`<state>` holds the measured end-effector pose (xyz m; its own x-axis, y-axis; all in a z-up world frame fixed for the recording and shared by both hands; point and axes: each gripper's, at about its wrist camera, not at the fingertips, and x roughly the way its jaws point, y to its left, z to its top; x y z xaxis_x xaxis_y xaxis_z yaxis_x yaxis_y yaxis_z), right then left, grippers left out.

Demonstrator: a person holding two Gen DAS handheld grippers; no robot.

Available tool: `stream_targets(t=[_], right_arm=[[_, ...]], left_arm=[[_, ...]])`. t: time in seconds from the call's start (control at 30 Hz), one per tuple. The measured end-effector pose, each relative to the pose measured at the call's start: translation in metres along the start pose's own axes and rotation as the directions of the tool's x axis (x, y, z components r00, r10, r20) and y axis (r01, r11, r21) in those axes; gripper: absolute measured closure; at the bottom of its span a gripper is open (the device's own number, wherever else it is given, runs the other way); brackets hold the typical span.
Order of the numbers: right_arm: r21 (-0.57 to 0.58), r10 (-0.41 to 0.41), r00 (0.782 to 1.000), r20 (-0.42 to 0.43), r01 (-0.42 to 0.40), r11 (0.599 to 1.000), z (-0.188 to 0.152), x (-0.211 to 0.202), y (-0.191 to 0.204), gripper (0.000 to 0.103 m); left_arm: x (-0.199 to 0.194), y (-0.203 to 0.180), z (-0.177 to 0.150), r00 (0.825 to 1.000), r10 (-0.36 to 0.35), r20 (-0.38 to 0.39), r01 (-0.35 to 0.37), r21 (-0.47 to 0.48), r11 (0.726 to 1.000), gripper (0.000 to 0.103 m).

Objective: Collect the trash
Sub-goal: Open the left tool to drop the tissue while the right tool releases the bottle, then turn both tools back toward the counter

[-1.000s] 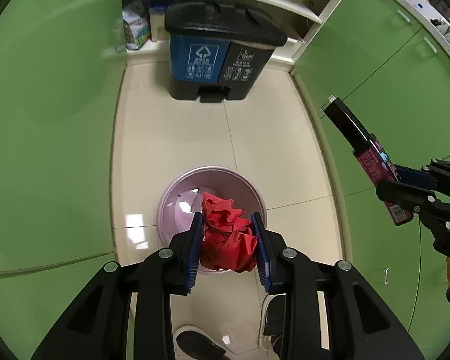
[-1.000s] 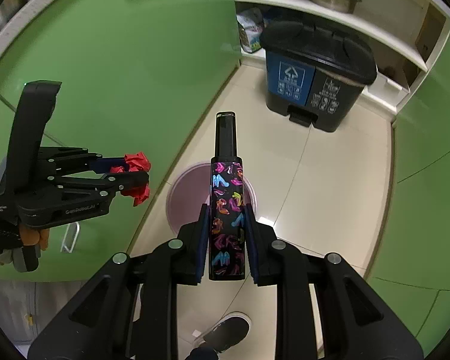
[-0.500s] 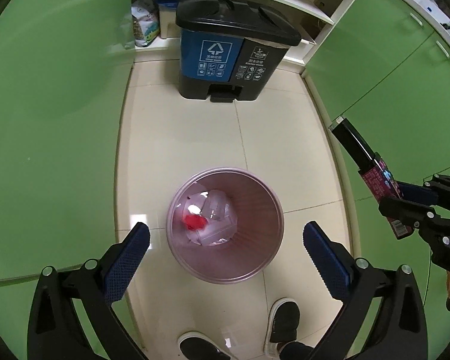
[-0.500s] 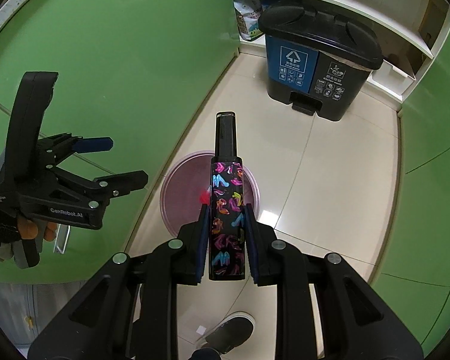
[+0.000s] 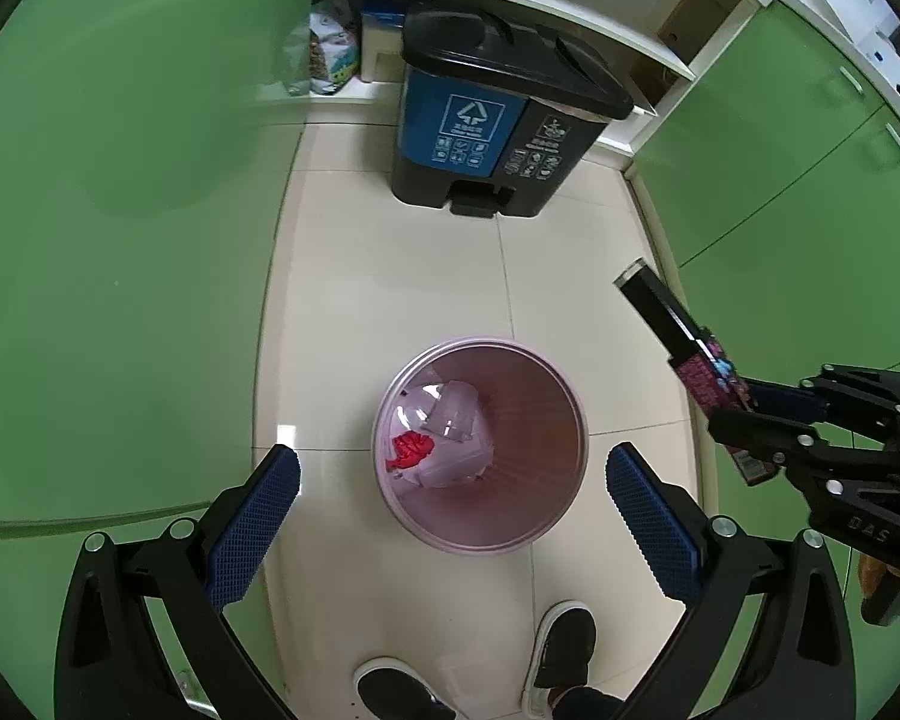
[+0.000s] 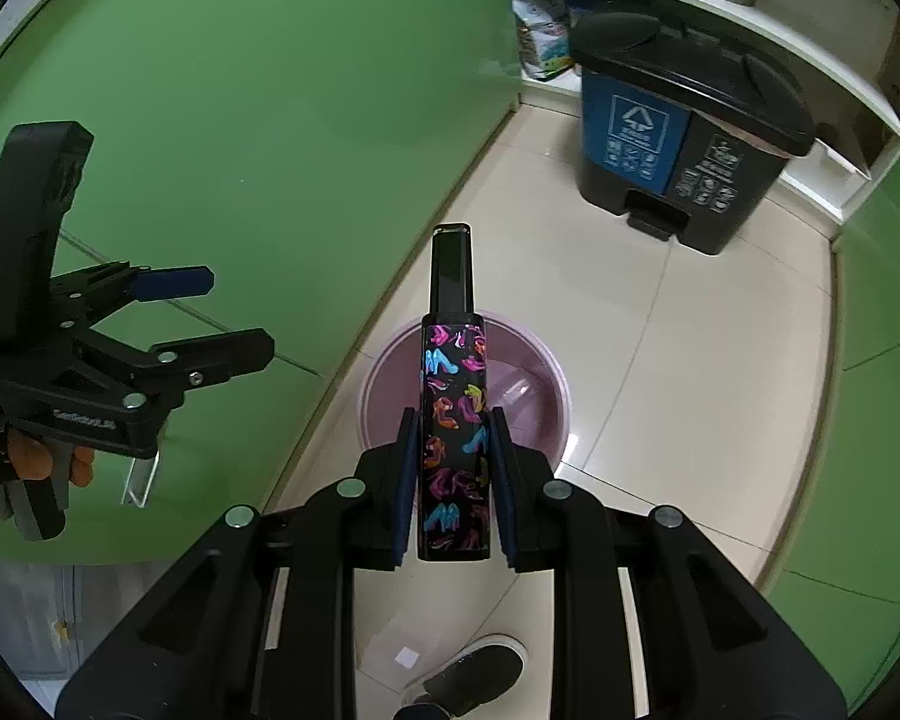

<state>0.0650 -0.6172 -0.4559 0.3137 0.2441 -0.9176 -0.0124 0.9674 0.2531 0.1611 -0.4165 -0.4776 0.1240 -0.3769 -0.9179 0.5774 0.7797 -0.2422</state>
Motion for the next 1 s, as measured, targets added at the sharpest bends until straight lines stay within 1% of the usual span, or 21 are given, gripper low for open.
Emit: stream_targets(t=[0.03,0.07,0.1,0.13,0.17,0.23,0.37,0.73,0.9,1.0], right_arm=[[0.0,0.003,1.0,0.0,-0.003,1.0,0.001,0.002,0.001,0.08],[0.0,-0.002,1.0,0.004,0.002,1.0,0.002,0.002,0.002,0.073],[0.002,-0.009,1.0,0.01,0.009,1.0,0.002,0.002,0.002,0.038],[0.005,-0.01,1.0,0.017,0.01,1.0,0.002,0.002,0.001,0.018],[0.013,-0.01,0.999,0.032,0.009,1.0,0.001,0.0,0.0,0.006],[0.017,-0.041,0.999,0.025,0.04,0.999,0.001,0.001,-0.001,0.006],[0.04,-0.062,0.998,0.013,0.062,0.997,0.0,0.001,-0.004,0.006],[0.074,-0.077,0.997,0.024,0.075,0.994,-0.006,-0.012,-0.012,0.005],[0.077,-0.084,0.996,0.031,0.082,0.994,-0.008,-0.032,-0.011,0.005],[0.077,-0.091,0.995,0.038,0.087,0.993,-0.007,-0.055,-0.009,0.005]], left_arm=[[-0.001,0.002,-0.001,1.0,0.004,0.004,-0.004,0.0,1.0,0.005],[-0.002,0.003,0.0,1.0,0.007,0.007,-0.007,-0.002,1.0,0.005],[-0.004,0.005,0.0,1.0,0.008,0.01,-0.008,-0.006,1.0,0.005],[-0.004,0.006,0.0,1.0,0.011,0.012,-0.011,-0.009,1.0,0.005],[-0.005,0.007,-0.001,1.0,0.013,0.014,-0.013,-0.011,1.0,0.005],[-0.005,0.009,0.0,1.0,0.013,0.015,-0.013,-0.015,1.0,0.005],[-0.004,0.009,0.001,1.0,0.008,0.011,-0.008,-0.014,1.0,0.005],[-0.008,0.0,-0.003,1.0,0.0,0.005,0.0,0.009,1.0,0.005],[-0.022,-0.012,-0.007,1.0,-0.002,-0.001,0.002,0.014,1.0,0.005],[-0.042,-0.02,-0.007,1.0,-0.003,0.003,0.003,0.013,1.0,0.005]])
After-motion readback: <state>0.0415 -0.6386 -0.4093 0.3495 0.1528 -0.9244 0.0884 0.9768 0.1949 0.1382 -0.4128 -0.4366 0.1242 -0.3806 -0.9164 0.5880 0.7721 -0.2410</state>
